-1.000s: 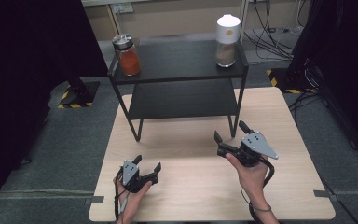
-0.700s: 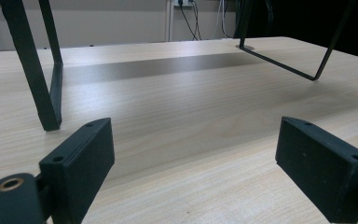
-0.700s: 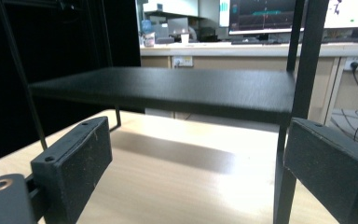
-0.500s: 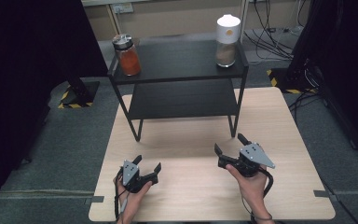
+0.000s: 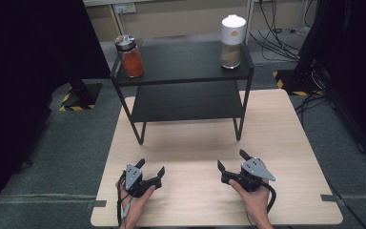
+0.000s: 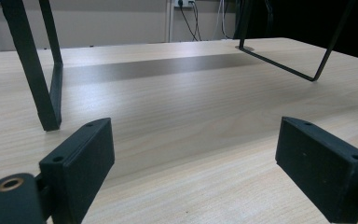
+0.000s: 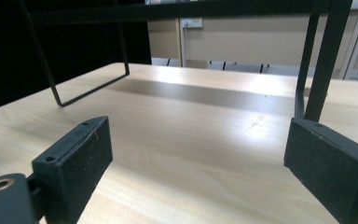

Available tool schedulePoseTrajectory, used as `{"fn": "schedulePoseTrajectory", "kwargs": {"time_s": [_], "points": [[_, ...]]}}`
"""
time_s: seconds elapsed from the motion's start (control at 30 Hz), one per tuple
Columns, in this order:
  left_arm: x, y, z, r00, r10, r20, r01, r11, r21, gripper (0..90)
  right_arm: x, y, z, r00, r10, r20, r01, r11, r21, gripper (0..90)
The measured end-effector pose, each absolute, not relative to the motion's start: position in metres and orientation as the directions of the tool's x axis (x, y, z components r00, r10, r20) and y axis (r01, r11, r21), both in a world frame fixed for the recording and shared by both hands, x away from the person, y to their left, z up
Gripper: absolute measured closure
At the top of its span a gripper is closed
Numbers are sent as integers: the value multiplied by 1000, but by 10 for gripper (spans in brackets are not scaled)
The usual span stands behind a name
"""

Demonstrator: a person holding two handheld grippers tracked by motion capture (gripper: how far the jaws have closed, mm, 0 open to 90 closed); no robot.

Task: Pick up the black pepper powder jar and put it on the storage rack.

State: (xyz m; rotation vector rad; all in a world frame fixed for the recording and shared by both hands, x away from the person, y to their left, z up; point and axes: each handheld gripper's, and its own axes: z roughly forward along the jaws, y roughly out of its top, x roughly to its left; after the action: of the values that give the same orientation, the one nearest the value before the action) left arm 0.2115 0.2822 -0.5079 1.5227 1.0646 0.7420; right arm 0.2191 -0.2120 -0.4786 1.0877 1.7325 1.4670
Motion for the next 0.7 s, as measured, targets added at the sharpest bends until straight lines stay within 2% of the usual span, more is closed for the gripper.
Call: {"fn": "schedulePoseTrajectory", "kwargs": {"time_s": [0.7], "points": [[212, 283, -508, 405, 910, -89, 237, -11, 971, 110, 215, -212, -495, -470, 880, 63, 255, 67, 965, 80]]}}
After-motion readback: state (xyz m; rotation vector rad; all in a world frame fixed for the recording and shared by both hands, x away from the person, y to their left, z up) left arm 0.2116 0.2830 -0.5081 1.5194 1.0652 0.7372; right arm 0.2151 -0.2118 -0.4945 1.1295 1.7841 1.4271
